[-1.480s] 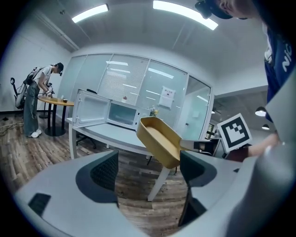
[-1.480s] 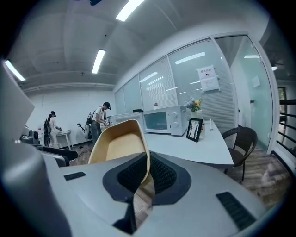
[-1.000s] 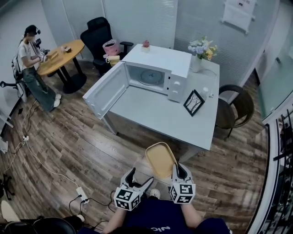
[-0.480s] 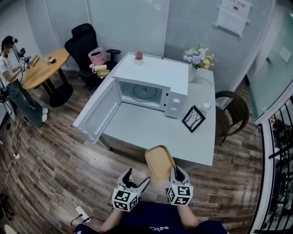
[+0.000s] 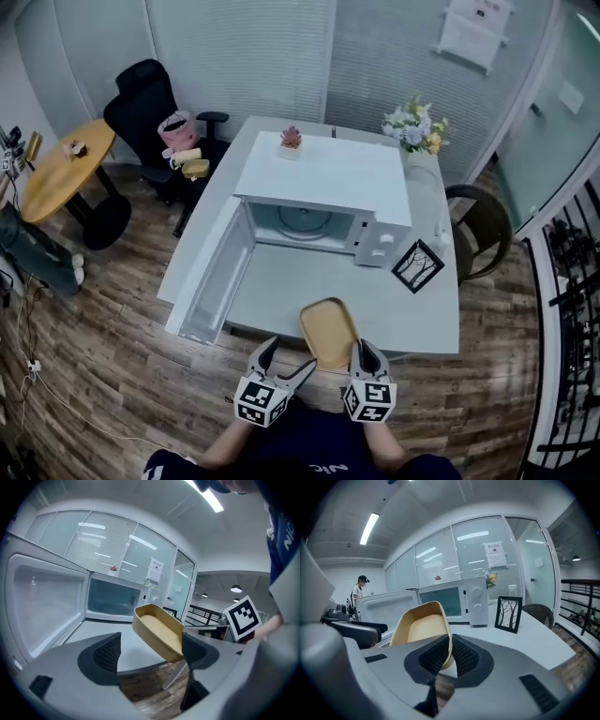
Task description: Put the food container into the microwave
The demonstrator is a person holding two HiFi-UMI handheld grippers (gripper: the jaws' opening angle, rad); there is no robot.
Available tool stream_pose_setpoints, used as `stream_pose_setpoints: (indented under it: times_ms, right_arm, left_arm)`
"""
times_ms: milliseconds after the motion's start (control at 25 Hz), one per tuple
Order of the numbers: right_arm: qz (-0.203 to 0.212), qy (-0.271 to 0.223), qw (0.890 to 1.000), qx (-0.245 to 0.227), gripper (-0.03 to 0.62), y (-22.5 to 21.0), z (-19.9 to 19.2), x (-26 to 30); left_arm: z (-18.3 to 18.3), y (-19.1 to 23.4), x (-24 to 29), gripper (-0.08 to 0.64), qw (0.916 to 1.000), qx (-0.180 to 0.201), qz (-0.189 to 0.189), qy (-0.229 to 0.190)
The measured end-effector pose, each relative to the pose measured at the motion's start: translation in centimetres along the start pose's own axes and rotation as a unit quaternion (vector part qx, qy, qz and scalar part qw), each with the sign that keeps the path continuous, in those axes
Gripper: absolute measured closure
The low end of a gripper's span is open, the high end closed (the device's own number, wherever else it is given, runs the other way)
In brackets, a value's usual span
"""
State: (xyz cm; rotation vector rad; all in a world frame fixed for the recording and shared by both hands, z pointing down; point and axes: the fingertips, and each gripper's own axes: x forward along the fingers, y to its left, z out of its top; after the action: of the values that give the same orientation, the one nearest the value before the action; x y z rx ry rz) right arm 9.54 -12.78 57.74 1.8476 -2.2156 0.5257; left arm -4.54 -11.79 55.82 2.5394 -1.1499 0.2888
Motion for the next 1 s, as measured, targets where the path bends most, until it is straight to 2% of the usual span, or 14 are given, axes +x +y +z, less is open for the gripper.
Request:
stream_pose_setpoints:
  times_ms: [200, 400, 760, 1000]
  right_arm:
    - [-0.017, 0.005, 1.000, 0.003, 0.557, 1.8, 0.2, 2.0]
    - [-0.008, 0.020, 1.000, 0.005, 0.557, 3.3, -0.2, 3.4]
    - [-0.002, 0.032, 0.999, -0.002, 0.557, 3.8, 0.3, 6.1]
    - [-0.004, 0.035, 0.999, -0.010, 0.558, 2.8, 2.5, 10.2]
  left_arm:
    - [0.1, 3.1, 0.4, 0.156, 0.9997, -0.003, -0.021, 0.008]
    - [0.0, 4.5, 0.5, 0.166, 0.9994, -0.011, -0.031, 0.011]
    - [-0.1, 7.9, 0.6, 0.166, 0.9994, -0.034, 0.005, 0.009]
    - [0.6, 9.5, 1.4, 0.166, 0.9983, -0.048, 0.032, 0.006]
